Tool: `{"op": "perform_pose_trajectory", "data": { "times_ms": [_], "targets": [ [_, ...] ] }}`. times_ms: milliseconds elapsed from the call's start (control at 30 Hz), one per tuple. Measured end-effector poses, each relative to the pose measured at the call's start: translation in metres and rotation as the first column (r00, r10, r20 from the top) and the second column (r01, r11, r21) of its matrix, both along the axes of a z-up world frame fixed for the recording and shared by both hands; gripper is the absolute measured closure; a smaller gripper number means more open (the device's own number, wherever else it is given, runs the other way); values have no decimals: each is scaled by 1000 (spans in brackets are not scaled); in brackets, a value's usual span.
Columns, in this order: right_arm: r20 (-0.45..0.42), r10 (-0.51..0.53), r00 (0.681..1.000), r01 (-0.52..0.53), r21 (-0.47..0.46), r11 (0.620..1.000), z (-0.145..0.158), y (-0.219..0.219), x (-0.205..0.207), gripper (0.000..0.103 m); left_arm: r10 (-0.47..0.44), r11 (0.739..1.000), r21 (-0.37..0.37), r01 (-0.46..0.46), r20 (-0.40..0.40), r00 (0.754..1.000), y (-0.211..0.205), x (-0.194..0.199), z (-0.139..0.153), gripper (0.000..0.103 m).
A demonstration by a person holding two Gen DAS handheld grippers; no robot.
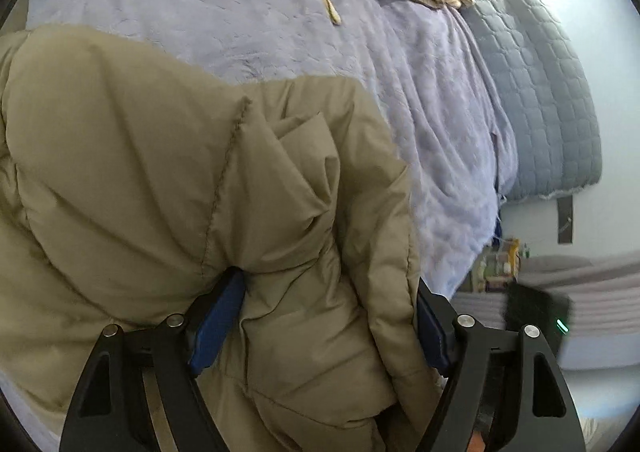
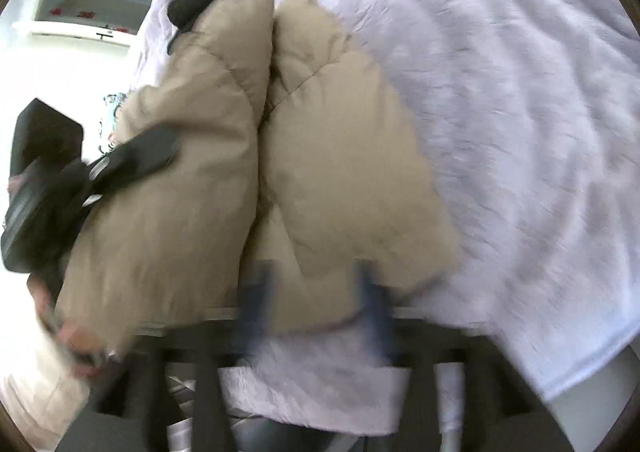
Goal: Fold large clothes
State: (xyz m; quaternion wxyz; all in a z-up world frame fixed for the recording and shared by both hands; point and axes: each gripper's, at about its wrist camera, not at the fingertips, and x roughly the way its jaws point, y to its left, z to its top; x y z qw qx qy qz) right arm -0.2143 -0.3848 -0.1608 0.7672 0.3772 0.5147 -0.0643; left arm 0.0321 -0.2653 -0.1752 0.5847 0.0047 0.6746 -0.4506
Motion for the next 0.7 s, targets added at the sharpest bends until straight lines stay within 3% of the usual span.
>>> {"op": "perform_pose_trajectory", "data": {
  "times_ms": [200,300,367,433,467,533,600,667,700],
  "targets": [
    [167,95,981,-107,66,992,42,21,-29,20,-17,999,29,15,87,996,-25,-3,4,24],
    [165,157,974,-163,24,986,39,46,-6,20,-5,1000,-15,7,131,991,-26,-2,30,24],
    [136,172,976,-167,-43,985,34,56,14,23,16,999,-41,-7,210,977,-19,1,52,24],
    [119,139,983,-123,-133,984,37,60,22,79,75,997,-35,-66,359,930,0,10,76,24],
    [109,124,986,-105,-164,981,38,59,19,91,101,995,-24,-100,410,907,8,14,81,24],
    [114,59,992,-35,-197,980,39,49,11,92,162,978,26,-207,530,833,36,31,84,24],
    [101,3,995,16,-186,982,35,34,-2,92,182,952,92,-291,594,784,56,47,71,24],
    [72,-32,997,45,-177,983,26,26,-12,92,188,925,158,-344,598,779,68,61,50,24],
    [59,-47,997,56,-171,984,21,24,-16,92,207,918,169,-358,568,797,71,68,38,24]
  ]
}}
